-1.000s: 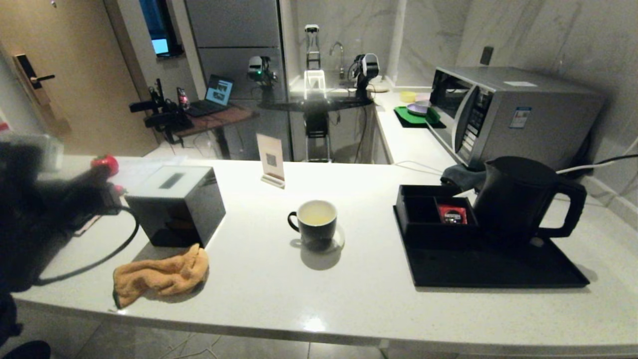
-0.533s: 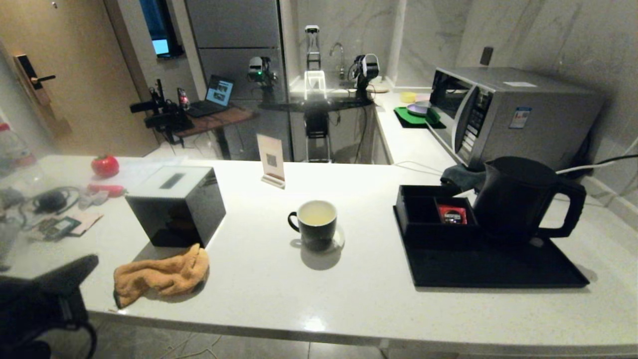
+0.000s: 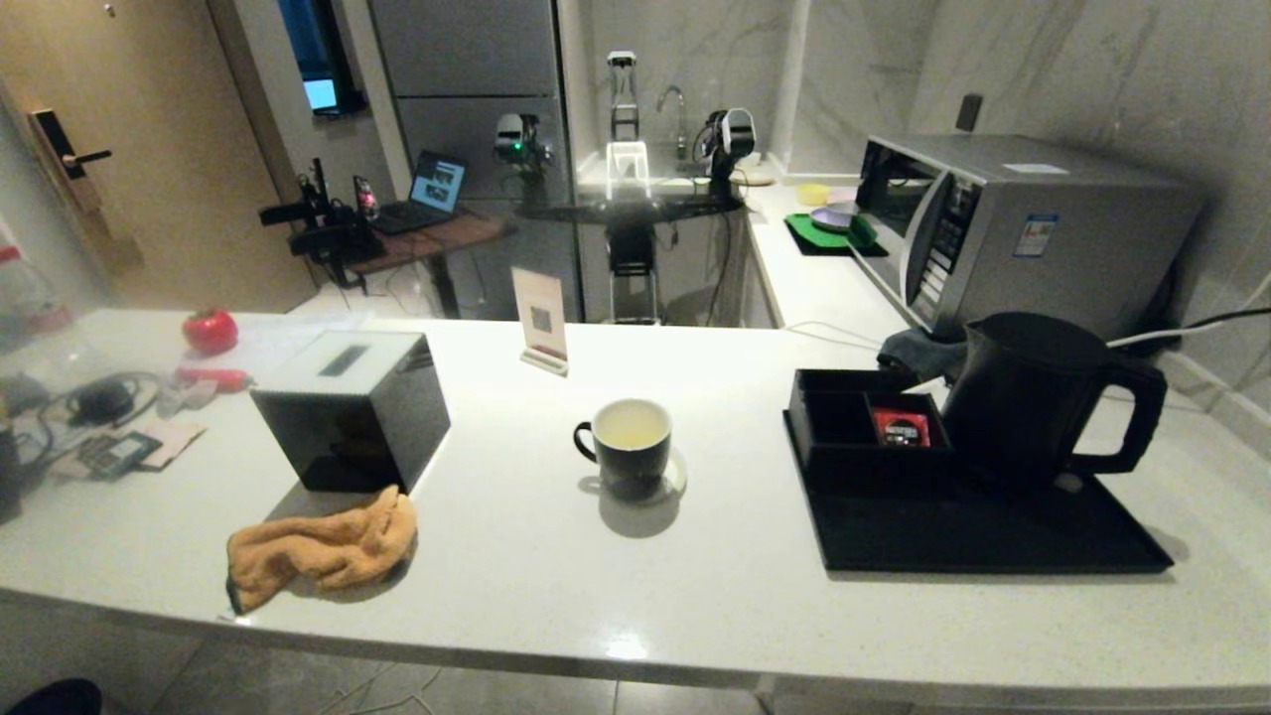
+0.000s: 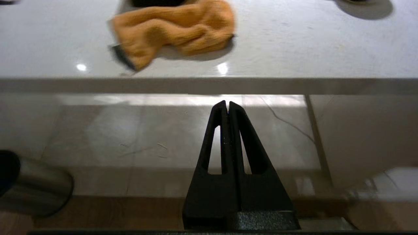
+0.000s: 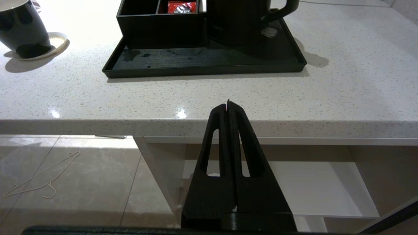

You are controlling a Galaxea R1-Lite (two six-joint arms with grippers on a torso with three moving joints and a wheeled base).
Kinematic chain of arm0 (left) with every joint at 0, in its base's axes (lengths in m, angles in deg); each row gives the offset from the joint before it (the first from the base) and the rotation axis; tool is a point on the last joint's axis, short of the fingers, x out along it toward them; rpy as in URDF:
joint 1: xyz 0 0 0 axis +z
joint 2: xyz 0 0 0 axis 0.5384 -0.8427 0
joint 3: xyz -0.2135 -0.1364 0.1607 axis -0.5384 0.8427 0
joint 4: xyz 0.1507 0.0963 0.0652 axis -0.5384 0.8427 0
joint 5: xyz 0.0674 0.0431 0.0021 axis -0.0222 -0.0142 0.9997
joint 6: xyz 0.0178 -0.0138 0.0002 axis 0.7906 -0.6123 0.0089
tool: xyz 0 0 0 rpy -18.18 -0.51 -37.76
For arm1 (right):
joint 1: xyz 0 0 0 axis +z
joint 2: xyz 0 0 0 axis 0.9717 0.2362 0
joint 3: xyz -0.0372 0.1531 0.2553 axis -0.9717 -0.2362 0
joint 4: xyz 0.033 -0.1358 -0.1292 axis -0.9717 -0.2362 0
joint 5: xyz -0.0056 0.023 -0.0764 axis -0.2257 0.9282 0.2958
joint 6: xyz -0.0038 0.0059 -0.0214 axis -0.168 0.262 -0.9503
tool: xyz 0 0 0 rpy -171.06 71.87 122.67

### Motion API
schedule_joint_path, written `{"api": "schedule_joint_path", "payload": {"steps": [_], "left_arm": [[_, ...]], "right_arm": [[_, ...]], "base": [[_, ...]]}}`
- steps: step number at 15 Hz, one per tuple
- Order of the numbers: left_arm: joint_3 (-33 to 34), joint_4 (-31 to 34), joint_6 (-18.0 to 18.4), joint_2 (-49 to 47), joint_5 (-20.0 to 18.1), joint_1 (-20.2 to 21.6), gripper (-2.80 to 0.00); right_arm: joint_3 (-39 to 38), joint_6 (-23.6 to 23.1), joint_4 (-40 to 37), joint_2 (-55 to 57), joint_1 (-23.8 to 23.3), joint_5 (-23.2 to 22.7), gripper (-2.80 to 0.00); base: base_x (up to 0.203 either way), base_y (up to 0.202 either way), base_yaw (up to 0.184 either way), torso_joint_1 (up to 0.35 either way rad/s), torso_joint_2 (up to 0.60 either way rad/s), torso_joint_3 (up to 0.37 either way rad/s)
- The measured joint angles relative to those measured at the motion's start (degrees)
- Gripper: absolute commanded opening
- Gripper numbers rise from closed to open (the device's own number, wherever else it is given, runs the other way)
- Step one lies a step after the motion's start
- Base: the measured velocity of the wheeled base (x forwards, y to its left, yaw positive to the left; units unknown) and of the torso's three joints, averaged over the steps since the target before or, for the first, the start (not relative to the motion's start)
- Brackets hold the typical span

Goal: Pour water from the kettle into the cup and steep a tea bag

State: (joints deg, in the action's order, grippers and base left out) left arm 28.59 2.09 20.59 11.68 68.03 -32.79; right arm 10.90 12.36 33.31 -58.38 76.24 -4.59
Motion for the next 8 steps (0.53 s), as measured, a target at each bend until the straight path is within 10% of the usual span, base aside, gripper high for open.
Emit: {"api": "schedule_joint_path", "payload": {"steps": [8], "left_arm": [[0.46,3.16,-1.13,19.14,1.06,0.24,-2.8]], "right_arm": [[0.0,0.07,0.01,0.0,0.0,-0.01,-2.8]], "base": [[0.0,0.0,0.0,0.0,0.0,0.0]]}}
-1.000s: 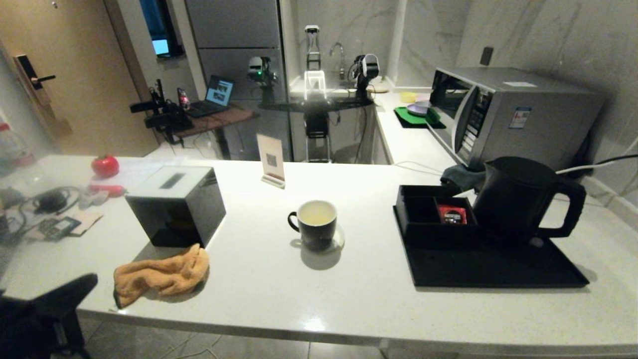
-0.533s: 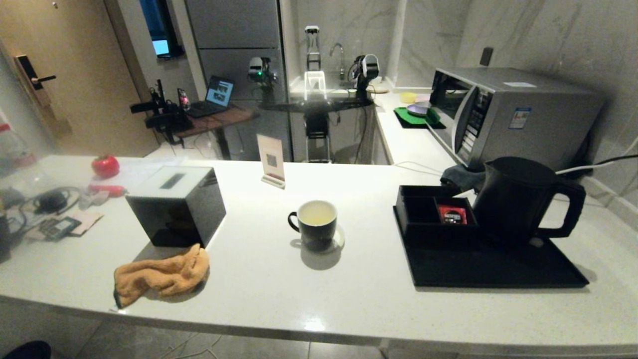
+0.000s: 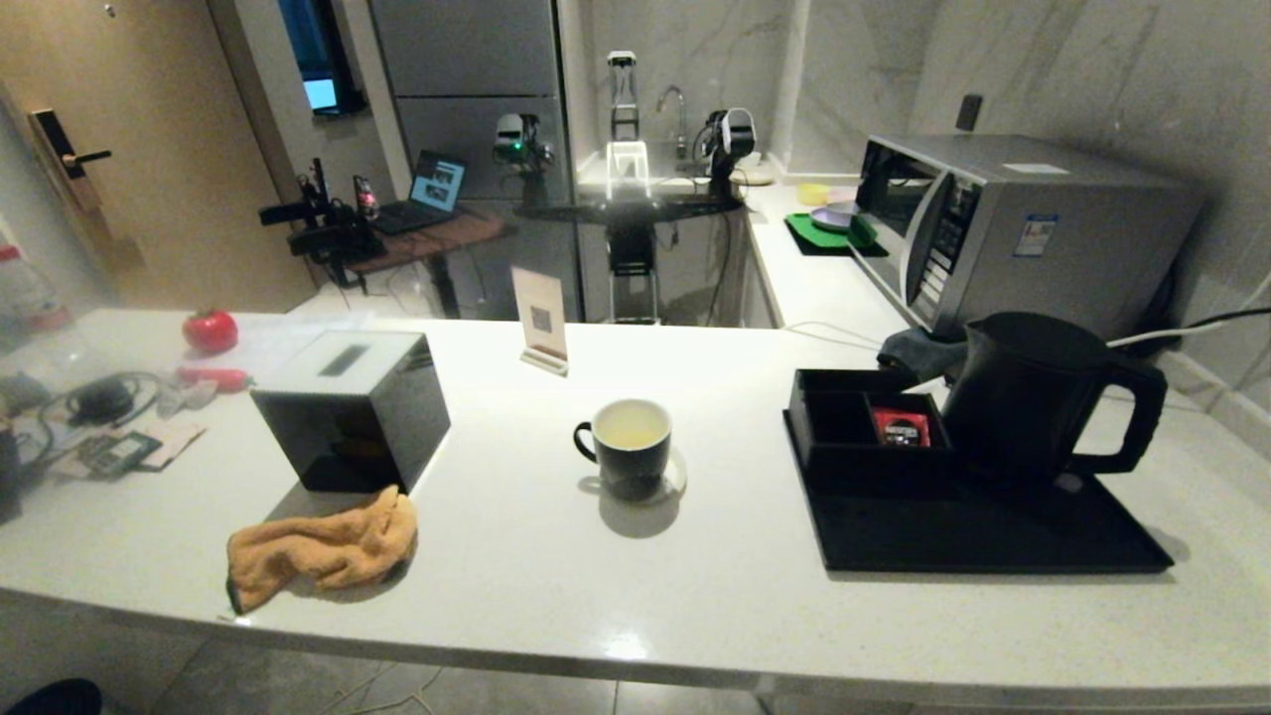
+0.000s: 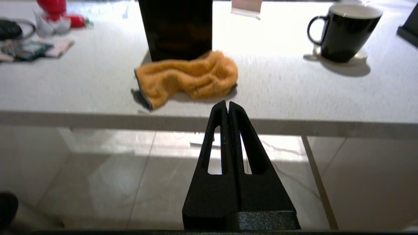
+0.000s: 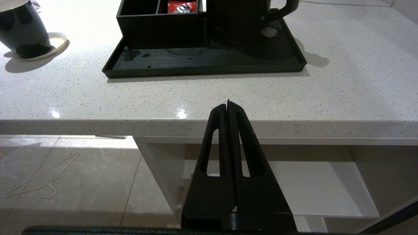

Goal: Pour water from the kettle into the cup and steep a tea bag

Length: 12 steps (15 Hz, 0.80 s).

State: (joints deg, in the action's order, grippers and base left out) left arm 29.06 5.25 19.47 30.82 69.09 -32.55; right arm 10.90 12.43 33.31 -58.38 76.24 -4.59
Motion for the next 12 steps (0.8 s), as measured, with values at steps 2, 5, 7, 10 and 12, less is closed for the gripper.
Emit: {"api": "schedule_joint_path", "payload": {"steps": [2,5,7,10,12], "left_arm": [[0.0,0.02,-0.49,1.07,0.02,-0.02,-2.8],[0.0,0.02,-0.52,1.54,0.08,-0.02,-2.8],[0.0,0.02,-0.55,1.57,0.09,-0.02,-2.8],[0.0,0.02,-0.52,1.57,0.08,-0.02,-2.8],[0.0,0.02,-0.55,1.57,0.11,-0.02,-2.8]], "right_arm": [[0.0,0.0,0.02,0.0,0.0,-0.02,-2.8],[-0.02,0.0,0.05,0.0,0.0,-0.02,-2.8],[-0.05,0.0,0.08,0.0,0.0,0.0,-2.8],[-0.05,-0.02,0.07,0.0,0.0,-0.02,-2.8],[-0.05,0.0,0.07,0.0,0.0,-0.02,-2.8]], "base": [[0.0,0.0,0.0,0.0,0.0,0.0],[0.0,0.0,0.0,0.0,0.0,0.0],[0.0,0.0,0.0,0.0,0.0,0.0],[0.0,0.0,0.0,0.0,0.0,0.0],[0.0,0.0,0.0,0.0,0.0,0.0]]}}
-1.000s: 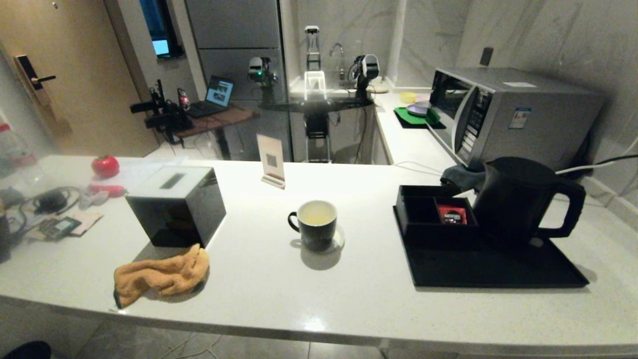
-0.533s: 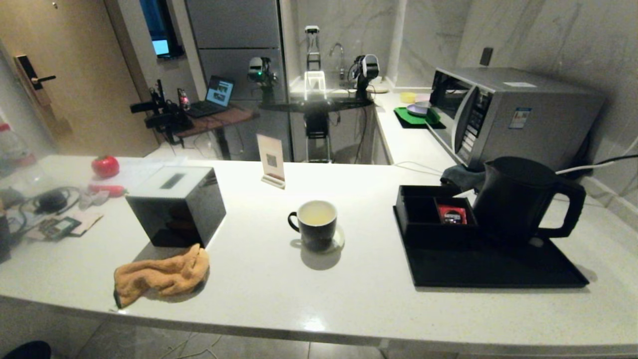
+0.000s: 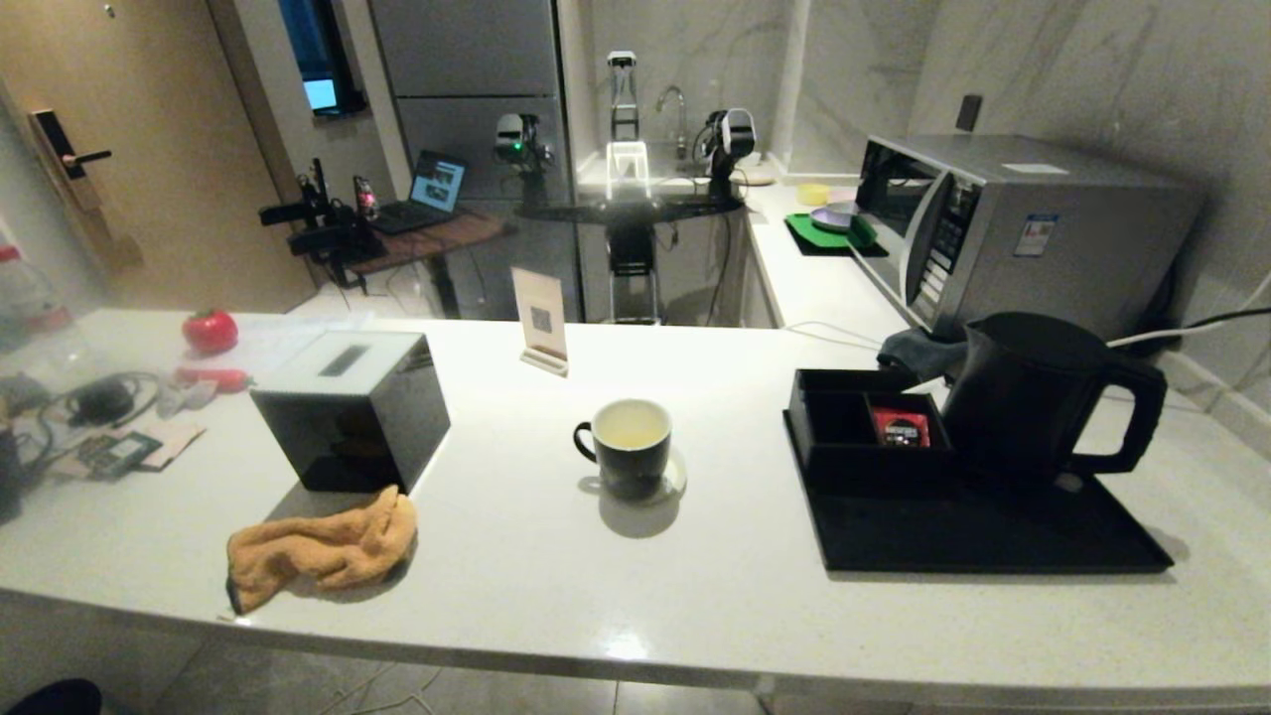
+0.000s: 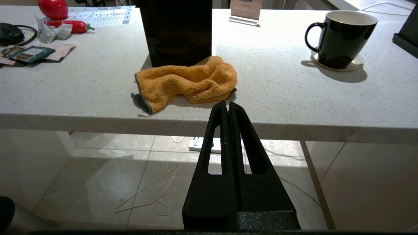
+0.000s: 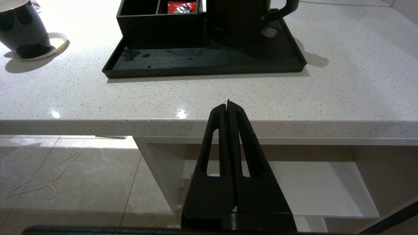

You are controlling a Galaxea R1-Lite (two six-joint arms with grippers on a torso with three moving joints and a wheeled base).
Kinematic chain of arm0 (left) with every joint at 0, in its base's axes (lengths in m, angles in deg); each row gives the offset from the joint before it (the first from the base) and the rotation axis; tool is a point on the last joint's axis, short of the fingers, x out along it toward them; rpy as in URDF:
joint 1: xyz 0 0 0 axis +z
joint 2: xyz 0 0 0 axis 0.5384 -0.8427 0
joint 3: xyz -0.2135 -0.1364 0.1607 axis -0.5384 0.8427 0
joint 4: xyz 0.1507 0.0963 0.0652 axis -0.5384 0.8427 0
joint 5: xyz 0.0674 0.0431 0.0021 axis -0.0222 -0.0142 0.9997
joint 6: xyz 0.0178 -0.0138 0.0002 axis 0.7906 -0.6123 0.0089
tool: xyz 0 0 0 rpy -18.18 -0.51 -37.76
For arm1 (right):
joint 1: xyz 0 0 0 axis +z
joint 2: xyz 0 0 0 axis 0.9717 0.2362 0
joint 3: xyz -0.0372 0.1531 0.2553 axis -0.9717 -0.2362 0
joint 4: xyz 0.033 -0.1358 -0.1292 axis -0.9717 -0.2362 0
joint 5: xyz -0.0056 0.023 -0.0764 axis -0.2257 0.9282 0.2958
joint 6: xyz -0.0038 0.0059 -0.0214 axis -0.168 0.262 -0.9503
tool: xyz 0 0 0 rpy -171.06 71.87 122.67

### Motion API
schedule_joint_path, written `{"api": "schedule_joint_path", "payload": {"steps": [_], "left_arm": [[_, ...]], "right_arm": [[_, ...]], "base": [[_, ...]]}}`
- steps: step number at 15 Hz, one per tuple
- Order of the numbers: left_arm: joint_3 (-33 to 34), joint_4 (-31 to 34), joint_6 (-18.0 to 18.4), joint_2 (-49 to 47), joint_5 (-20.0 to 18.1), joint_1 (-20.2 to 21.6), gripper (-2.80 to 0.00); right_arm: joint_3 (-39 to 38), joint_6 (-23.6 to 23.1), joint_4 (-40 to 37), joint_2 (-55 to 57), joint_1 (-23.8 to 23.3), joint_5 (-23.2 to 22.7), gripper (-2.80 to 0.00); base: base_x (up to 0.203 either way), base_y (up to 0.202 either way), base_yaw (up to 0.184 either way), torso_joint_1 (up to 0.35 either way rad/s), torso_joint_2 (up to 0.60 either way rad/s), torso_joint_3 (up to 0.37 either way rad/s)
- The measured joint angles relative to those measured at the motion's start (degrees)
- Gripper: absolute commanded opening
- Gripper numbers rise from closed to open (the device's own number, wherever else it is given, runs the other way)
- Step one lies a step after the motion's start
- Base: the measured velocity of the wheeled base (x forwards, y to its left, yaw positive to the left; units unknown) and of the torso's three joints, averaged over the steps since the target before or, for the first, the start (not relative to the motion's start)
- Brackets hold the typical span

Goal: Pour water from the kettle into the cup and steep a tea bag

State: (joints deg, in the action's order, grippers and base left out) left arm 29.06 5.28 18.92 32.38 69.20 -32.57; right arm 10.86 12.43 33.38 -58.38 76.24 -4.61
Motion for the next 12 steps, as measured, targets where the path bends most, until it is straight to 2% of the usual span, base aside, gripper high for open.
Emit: {"api": "schedule_joint_path", "payload": {"steps": [12], "left_arm": [[0.0,0.0,0.02,0.0,0.0,0.0,-2.8]], "right_arm": [[0.07,-0.05,-0.07,0.0,0.0,0.02,-2.8]], "base": [[0.0,0.0,0.0,0.0,0.0,0.0]]}}
